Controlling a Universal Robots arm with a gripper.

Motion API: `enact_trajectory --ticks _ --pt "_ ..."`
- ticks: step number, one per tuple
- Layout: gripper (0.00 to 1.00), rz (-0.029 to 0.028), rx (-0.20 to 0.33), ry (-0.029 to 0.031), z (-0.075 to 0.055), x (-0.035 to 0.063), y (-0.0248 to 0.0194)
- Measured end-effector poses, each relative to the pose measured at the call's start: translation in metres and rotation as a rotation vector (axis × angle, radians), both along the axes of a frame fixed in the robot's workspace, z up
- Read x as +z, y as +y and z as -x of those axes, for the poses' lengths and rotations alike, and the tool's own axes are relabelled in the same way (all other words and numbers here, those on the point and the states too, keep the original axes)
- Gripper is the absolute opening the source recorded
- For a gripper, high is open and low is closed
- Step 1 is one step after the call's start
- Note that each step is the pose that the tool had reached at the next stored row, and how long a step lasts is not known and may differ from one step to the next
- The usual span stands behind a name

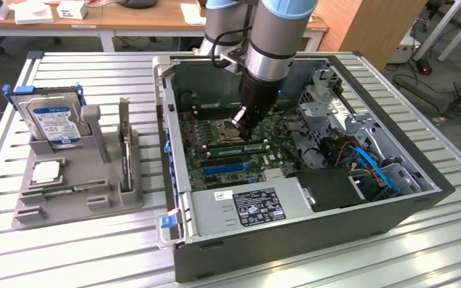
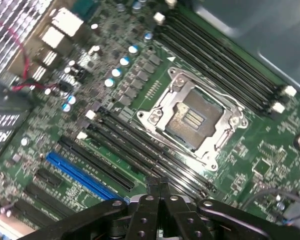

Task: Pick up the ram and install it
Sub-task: 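Press down the ram until it locks into place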

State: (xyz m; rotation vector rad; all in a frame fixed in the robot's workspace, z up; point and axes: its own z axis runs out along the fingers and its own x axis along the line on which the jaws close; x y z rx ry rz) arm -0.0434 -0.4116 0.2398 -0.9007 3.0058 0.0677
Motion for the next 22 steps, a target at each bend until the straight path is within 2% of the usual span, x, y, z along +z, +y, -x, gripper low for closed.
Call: enact_trajectory --ticks 22 --pt "0.09 0.0000 -0.385 0.0000 0.0000 -0.0025 0.0000"
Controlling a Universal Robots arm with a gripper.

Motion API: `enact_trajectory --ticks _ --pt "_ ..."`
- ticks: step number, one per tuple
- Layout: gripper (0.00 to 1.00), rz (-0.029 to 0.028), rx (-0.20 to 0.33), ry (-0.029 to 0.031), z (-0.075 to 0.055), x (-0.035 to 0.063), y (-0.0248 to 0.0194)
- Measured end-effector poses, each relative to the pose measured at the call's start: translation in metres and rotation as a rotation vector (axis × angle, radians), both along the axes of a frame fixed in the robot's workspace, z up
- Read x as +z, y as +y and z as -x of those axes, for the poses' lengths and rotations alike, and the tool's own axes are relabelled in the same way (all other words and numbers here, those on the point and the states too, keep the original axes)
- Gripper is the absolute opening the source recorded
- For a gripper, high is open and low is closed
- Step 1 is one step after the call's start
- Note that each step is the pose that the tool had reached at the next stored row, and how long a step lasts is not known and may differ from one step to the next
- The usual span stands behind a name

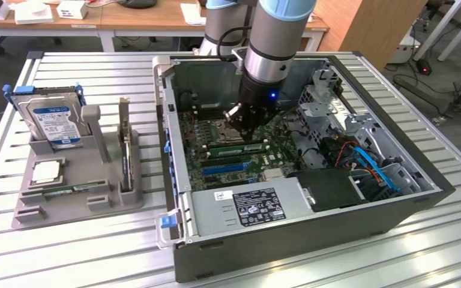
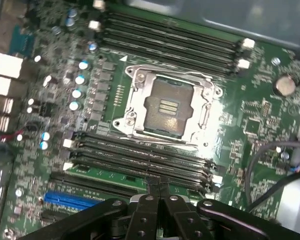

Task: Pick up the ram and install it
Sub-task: 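Press down the ram until it locks into place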

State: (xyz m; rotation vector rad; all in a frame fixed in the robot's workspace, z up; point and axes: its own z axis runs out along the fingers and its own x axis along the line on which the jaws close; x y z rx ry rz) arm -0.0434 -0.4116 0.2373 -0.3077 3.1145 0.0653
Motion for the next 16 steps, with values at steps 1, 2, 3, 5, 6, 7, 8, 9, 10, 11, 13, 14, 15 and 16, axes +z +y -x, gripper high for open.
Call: enact_trajectory --ticks 1,2,3,5,6,7,8,9,10,11,13,14,15,16 --pt "0.09 0.0000 -0.017 0.0000 0.0000 -0.0001 0.0000" --pt "0.09 0.0000 -0.035 0.0000 0.0000 -0.0002 0.0000" --pt "0.09 0.0000 -0.053 0.0000 0.0000 -0.0004 0.0000" --pt "0.09 0.0000 -0.086 0.0000 0.0000 -0.0006 0.0000" --pt "0.09 0.0000 -0.102 0.0000 0.0000 -0.0007 0.0000" --pt "0.09 0.0000 -0.118 0.0000 0.0000 -0.0007 0.0000" --pt "0.09 0.0001 -0.133 0.0000 0.0000 -0.0008 0.0000" --pt "0.09 0.0000 -0.149 0.0000 0.0000 -0.0009 0.0000" --pt "0.09 0.0000 -0.164 0.0000 0.0000 -0.0009 0.0000" --pt "0.09 0.0000 -0.181 0.0000 0.0000 -0.0010 0.0000" --pt "0.09 0.0000 -0.209 0.0001 0.0000 -0.0011 0.0000" --pt "0.09 -0.0001 -0.213 0.0000 0.0000 -0.0011 0.0000" --pt "0.09 0.0000 -0.213 0.0000 0.0000 -0.0011 0.0000" --pt "0.09 0.0000 -0.213 0.0000 0.0000 -0.0011 0.0000"
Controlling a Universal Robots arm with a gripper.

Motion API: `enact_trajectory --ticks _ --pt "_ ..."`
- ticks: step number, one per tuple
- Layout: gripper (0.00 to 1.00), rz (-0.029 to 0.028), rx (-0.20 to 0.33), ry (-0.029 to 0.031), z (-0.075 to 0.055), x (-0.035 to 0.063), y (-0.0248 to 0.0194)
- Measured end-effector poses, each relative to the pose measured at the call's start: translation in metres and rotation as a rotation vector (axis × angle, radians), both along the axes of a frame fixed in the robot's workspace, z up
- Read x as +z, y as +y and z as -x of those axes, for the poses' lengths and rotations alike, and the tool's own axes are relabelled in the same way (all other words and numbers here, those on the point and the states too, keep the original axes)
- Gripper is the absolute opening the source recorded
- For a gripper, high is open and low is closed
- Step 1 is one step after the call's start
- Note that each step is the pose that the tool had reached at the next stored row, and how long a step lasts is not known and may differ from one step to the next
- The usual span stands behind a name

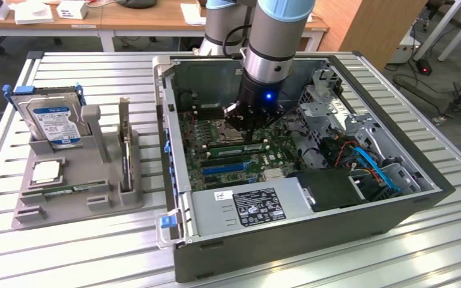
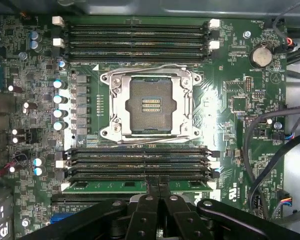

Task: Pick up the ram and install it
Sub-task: 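Press down the ram until it locks into place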

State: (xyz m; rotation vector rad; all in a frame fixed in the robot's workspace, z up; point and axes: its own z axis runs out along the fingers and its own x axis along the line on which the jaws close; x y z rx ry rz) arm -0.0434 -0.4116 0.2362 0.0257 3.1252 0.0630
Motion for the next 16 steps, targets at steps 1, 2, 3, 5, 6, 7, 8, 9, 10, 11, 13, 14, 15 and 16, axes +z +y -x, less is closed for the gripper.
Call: enact_trajectory --ticks 1,2,3,5,6,7,8,9,10,11,13,14,15,16 --pt "0.09 0.0000 0.000 0.0000 0.0000 0.0000 0.0000" --pt "0.09 0.0000 0.000 0.0000 0.0000 0.0000 0.0000" --pt "0.09 0.0000 0.000 0.0001 0.0000 0.0000 0.0000" --pt "0.09 0.0000 0.000 0.0019 0.0000 0.0000 0.0000" --pt "0.09 -0.0001 0.000 0.0072 -0.0001 -0.0001 0.0001" --pt "0.09 -0.0001 0.000 0.0139 -0.0003 -0.0001 0.0001" --pt "0.09 0.0003 0.000 0.0215 -0.0005 0.0000 0.0000" --pt "0.09 0.0004 0.000 0.0258 -0.0006 0.0001 0.0000" --pt "0.09 0.0005 0.000 0.0286 -0.0007 0.0001 0.0000" --pt "0.09 0.0005 0.000 0.0307 -0.0006 0.0001 0.0000" --pt "0.09 0.0003 0.000 0.0307 -0.0006 0.0000 0.0000" --pt "0.09 0.0003 0.000 0.0307 -0.0007 0.0001 0.0000" --pt "0.09 0.0001 0.000 0.0307 -0.0007 0.0003 0.0001" --pt "0.09 0.0003 0.000 0.0308 -0.0007 0.0007 0.0000"
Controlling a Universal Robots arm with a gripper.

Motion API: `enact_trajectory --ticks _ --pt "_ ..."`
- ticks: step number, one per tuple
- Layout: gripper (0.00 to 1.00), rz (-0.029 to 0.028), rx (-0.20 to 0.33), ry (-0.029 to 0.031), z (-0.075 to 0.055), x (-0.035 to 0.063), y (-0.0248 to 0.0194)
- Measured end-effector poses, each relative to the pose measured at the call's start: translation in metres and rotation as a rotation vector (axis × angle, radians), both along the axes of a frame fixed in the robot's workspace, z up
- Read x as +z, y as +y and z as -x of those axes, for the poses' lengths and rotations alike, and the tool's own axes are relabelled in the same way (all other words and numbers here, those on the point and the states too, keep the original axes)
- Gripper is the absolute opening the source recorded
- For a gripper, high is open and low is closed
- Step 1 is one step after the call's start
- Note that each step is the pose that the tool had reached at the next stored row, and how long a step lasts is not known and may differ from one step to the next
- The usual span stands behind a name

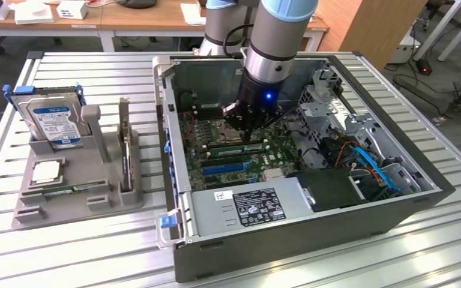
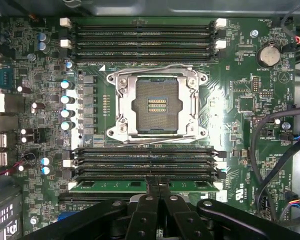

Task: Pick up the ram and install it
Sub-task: 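Press down the ram until it locks into place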

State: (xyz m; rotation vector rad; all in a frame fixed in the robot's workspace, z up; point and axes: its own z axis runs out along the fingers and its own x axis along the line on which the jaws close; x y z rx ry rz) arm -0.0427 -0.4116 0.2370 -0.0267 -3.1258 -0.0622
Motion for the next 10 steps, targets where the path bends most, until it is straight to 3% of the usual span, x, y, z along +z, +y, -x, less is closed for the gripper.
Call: enact_trajectory --ticks 10 --pt "0.09 0.0001 0.001 0.0000 0.0000 0.0020 0.0000"
